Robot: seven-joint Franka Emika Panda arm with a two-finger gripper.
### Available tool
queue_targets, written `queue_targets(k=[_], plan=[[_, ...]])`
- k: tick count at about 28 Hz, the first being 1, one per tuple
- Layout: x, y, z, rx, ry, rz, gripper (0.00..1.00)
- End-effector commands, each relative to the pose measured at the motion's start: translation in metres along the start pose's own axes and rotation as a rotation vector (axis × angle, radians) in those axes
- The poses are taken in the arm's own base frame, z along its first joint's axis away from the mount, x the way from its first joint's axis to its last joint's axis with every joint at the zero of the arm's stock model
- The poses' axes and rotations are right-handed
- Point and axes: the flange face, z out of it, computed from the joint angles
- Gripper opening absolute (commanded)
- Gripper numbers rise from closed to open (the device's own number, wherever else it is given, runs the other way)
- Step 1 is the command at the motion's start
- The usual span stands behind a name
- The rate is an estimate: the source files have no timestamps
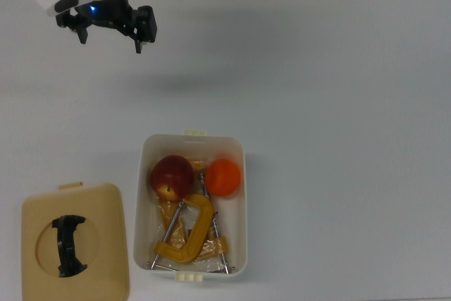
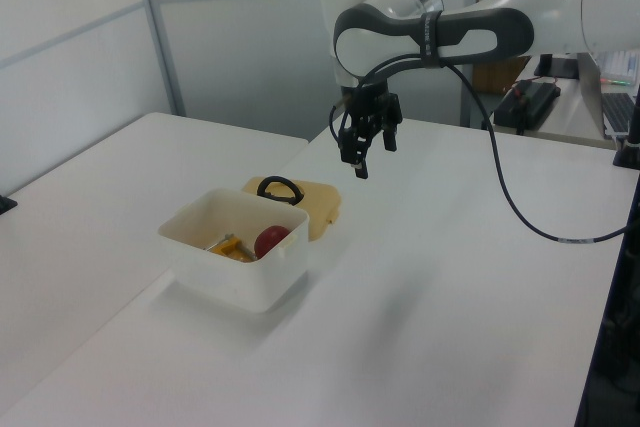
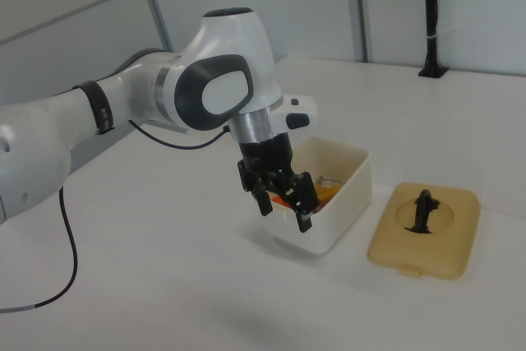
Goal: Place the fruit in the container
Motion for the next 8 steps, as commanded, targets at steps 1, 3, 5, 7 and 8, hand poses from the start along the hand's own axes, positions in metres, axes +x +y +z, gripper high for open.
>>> queue_targets(k=[1, 3, 5, 7, 8], plan=[[-0.0072, 0.0082, -0.0061, 0.007, -0.009, -0.012, 1.0], [-0.0071, 0.0091, -0.0062, 0.007, -0.007, -0.011, 1.0], [-0.0071, 0.01, -0.0061, 0.007, -0.008, -0.009, 1.0], [-0.0076, 0.0102, -0.0069, 0.007, -0.008, -0.009, 1.0], [-0.008, 0.0103, -0.0078, 0.007, -0.006, -0.009, 1.0]])
